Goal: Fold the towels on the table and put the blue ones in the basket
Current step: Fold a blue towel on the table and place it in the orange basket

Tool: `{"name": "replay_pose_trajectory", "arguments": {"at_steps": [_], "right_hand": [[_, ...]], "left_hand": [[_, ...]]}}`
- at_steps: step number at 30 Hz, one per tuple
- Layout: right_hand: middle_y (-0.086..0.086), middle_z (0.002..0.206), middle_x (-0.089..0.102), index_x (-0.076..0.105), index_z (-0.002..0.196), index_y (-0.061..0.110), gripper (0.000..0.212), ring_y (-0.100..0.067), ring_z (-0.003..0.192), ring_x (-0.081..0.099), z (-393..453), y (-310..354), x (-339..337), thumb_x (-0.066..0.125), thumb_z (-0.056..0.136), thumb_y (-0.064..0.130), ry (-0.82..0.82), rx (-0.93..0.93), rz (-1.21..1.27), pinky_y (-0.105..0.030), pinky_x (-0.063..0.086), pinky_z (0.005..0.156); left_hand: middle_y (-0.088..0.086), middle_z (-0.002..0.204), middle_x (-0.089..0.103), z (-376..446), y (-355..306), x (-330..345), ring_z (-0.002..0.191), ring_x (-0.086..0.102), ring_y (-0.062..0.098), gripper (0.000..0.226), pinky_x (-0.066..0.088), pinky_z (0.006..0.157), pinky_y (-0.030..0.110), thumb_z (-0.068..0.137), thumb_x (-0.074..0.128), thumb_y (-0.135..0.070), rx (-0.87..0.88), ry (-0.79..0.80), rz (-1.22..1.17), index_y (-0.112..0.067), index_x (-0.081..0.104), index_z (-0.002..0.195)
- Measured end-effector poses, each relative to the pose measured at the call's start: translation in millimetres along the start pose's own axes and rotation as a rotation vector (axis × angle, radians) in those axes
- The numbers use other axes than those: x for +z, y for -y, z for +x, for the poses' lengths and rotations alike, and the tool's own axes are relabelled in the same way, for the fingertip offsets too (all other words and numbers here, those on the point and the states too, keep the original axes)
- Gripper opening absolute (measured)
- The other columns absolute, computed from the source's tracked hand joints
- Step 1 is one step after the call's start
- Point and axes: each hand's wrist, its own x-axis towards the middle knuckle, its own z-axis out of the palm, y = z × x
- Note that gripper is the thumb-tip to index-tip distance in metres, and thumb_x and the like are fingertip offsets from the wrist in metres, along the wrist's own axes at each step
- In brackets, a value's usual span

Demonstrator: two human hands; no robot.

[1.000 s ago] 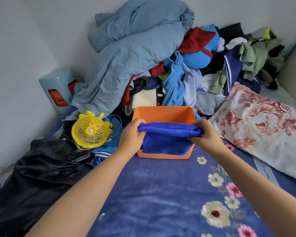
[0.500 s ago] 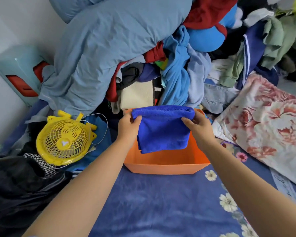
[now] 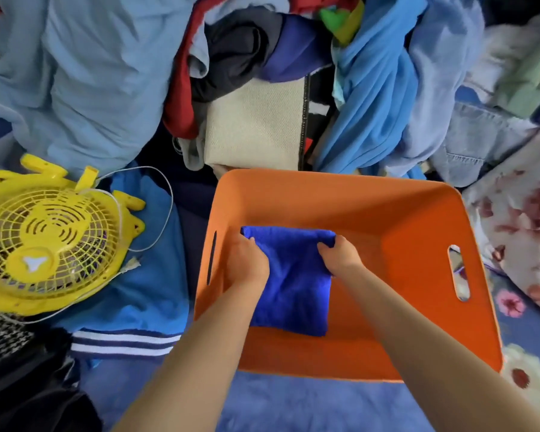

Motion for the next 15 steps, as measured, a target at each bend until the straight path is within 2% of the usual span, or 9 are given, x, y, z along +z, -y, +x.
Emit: {"name": "replay_pose_trajectory", "arguments": {"at_steps": [4,6,10,12,13,15], "right_hand": [[-0.023,0.128,0.053,0.048,0.125,-0.005,0.037,-0.034,0.119,0.050,32,-7,25,0.043,0.094,0.016,0.027,0.077,-0.066,-0.033,0.041,0.092],[-0.024,0.127,0.054,0.049,0.122,-0.006,0.037,-0.035,0.119,0.050,45,-9,35,0.044,0.094,0.017,0.010,0.099,-0.040,-0.034,0.039,0.093],[-0.021,0.132,0.050,0.042,0.128,-0.003,0.046,-0.033,0.122,0.047,61,-12,47,0.054,0.089,0.018,-0.083,0.133,0.231,-0.033,0.038,0.097],[-0.017,0.135,0.046,0.034,0.134,0.003,0.053,-0.031,0.123,0.045,60,-13,52,0.056,0.087,0.014,-0.102,0.086,0.333,-0.030,0.038,0.096],[-0.016,0.138,0.042,0.029,0.138,0.006,0.057,-0.031,0.125,0.043,56,-13,55,0.054,0.087,0.010,-0.086,0.036,0.279,-0.028,0.036,0.097],[-0.017,0.147,0.025,0.015,0.144,0.010,0.066,-0.032,0.131,0.033,47,-16,64,0.048,0.087,0.004,-0.045,-0.089,0.047,-0.028,0.030,0.103]], "left_hand": [[0.018,0.139,0.043,23,9,26,0.127,0.043,0.035,0.042,0.034,0.108,0.044,0.098,0.031,-0.022,-0.078,0.057,0.060,-0.002,0.034,0.135],[0.021,0.136,0.045,34,9,33,0.125,0.045,0.038,0.039,0.036,0.102,0.043,0.098,0.031,-0.020,-0.077,0.060,0.097,0.002,0.034,0.130],[0.023,0.132,0.048,44,-4,40,0.119,0.049,0.039,0.038,0.041,0.093,0.043,0.097,0.036,-0.020,-0.041,0.002,0.078,0.004,0.033,0.127],[0.022,0.133,0.047,45,-7,45,0.120,0.048,0.037,0.042,0.041,0.093,0.041,0.094,0.043,-0.019,-0.010,-0.060,0.034,0.003,0.033,0.129],[0.021,0.135,0.045,42,-6,44,0.122,0.046,0.035,0.046,0.039,0.096,0.040,0.092,0.048,-0.016,0.048,-0.093,0.048,0.002,0.034,0.131],[0.024,0.134,0.045,32,4,46,0.124,0.045,0.037,0.051,0.038,0.101,0.040,0.082,0.057,-0.004,0.347,-0.185,0.189,0.007,0.042,0.129]]}}
